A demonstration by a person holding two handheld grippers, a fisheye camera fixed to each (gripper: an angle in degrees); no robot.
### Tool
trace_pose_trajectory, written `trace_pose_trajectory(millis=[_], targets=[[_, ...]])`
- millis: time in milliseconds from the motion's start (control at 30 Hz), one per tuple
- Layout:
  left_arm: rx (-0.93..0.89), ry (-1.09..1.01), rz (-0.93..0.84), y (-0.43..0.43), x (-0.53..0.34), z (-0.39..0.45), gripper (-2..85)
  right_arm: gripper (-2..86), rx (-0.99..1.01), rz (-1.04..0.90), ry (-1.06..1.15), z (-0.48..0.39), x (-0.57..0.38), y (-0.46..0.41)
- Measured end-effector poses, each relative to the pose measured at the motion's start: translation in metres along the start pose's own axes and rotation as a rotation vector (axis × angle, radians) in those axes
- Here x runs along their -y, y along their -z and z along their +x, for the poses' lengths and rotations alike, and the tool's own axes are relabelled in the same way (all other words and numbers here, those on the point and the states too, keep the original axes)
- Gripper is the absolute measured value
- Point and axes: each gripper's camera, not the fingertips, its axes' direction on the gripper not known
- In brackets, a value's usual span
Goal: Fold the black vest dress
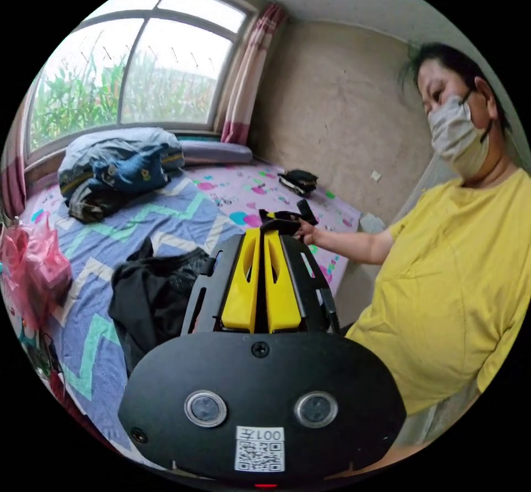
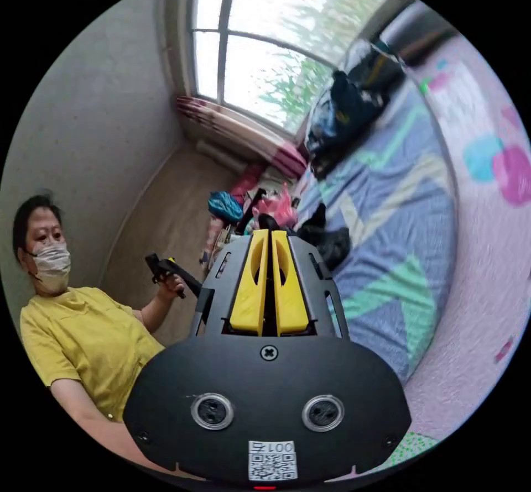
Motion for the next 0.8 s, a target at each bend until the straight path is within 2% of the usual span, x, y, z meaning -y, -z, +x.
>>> trace_pose_trajectory(millis=[133, 300, 433, 567, 800], targets=[[0.122, -0.059, 0.111, 0.059, 0.037, 0.034, -1.6, 0.1, -0.043, 0.034, 0.251, -0.108, 0.017, 0.031], [0.285, -0.184, 0.245, 0.133, 0.088, 0.108, -1.6, 0.0, -0.086, 0.135, 0.606, -0.290, 0.019, 0.071], [0.485, -0.312, 0.321, 0.190, 0.119, 0.198, -1.5, 0.0, -0.114, 0.174, 0.760, -0.395, 0.004, 0.092], [0.655, -0.387, 0.406, 0.247, 0.145, 0.293, -1.4, 0.0, -0.231, 0.239, 0.980, -0.527, -0.026, 0.111], [0.763, -0.382, 0.588, 0.344, 0.160, 0.419, -1.3, -0.2, -0.374, 0.341, 1.159, -0.729, -0.104, 0.140]])
